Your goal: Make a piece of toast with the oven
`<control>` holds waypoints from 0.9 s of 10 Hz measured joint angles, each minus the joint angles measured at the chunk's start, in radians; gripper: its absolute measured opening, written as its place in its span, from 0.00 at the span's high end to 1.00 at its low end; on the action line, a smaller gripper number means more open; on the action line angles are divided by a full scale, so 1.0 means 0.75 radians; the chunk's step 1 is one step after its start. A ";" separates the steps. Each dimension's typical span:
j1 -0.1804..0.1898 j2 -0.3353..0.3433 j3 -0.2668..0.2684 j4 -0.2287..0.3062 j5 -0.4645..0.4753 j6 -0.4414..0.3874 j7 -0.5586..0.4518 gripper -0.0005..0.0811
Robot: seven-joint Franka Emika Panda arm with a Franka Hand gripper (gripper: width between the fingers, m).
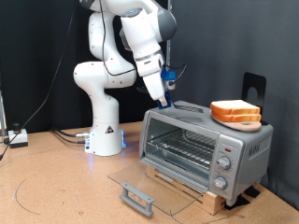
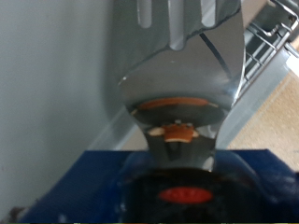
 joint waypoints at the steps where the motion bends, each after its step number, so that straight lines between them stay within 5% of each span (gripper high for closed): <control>1: 0.008 0.011 0.011 0.008 0.020 0.005 0.000 0.47; 9: 0.058 -0.010 0.031 0.021 0.062 -0.006 0.014 0.47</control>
